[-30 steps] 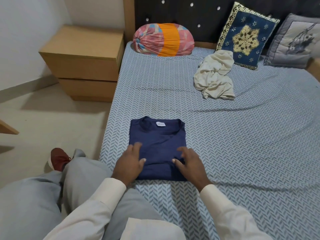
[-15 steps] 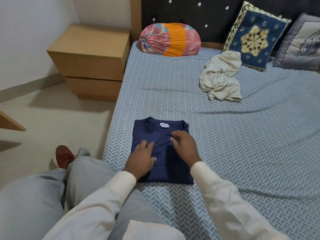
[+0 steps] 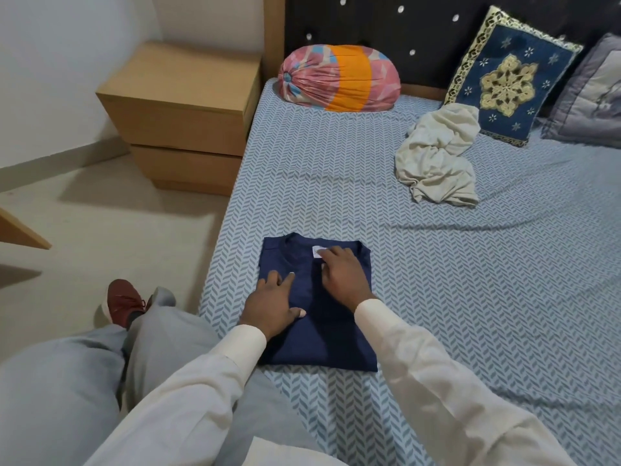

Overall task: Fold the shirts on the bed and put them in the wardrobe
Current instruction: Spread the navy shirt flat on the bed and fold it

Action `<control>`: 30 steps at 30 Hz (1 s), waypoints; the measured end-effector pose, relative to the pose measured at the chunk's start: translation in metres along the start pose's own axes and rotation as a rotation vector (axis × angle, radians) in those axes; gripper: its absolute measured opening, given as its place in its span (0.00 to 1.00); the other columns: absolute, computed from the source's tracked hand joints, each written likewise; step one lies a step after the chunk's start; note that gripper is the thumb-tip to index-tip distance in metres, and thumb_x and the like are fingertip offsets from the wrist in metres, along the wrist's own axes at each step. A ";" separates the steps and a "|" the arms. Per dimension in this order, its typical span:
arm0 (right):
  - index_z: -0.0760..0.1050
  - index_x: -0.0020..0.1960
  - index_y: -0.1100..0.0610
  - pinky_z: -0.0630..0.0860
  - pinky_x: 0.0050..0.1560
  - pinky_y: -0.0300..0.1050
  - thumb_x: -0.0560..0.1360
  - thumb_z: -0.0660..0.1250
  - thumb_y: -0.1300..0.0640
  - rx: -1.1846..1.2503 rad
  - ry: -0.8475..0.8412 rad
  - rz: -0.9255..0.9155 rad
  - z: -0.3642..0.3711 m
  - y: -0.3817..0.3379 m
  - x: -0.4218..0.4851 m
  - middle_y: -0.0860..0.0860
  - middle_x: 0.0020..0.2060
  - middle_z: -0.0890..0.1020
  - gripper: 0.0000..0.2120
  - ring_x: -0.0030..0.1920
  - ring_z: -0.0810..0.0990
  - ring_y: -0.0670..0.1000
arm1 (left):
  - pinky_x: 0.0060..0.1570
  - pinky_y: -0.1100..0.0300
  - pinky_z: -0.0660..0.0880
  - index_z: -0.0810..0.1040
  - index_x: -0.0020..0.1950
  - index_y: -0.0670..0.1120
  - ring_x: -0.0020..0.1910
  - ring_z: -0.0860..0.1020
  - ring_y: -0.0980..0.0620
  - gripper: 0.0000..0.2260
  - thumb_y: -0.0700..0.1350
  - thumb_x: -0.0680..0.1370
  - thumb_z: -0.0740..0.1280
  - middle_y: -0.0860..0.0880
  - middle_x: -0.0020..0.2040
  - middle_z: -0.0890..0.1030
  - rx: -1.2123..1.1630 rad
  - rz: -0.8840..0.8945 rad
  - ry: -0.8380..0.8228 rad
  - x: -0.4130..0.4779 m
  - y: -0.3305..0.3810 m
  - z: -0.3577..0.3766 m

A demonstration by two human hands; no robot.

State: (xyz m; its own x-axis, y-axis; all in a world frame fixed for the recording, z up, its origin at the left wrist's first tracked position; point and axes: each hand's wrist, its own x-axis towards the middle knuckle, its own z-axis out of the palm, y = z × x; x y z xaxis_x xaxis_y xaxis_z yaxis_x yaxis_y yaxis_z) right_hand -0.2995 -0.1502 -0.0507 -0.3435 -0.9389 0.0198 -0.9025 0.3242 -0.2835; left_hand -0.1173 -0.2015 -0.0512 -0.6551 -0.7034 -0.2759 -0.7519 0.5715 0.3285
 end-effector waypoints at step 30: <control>0.65 0.61 0.53 0.79 0.48 0.47 0.71 0.73 0.54 0.770 -0.118 0.790 -0.014 0.022 -0.104 0.51 0.49 0.82 0.24 0.47 0.82 0.52 | 0.62 0.45 0.74 0.45 0.75 0.62 0.62 0.76 0.44 0.54 0.54 0.58 0.75 0.48 0.66 0.73 -1.008 -0.441 -0.119 -0.005 -0.062 0.011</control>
State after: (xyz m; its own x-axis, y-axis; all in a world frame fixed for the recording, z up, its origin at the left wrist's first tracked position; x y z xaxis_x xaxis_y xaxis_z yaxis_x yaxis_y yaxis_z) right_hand -0.2876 -0.0438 -0.0458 -0.6873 -0.5183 -0.5090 -0.0240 0.7165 -0.6972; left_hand -0.0685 -0.2290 -0.0804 -0.3879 -0.6843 -0.6175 -0.5523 -0.3638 0.7501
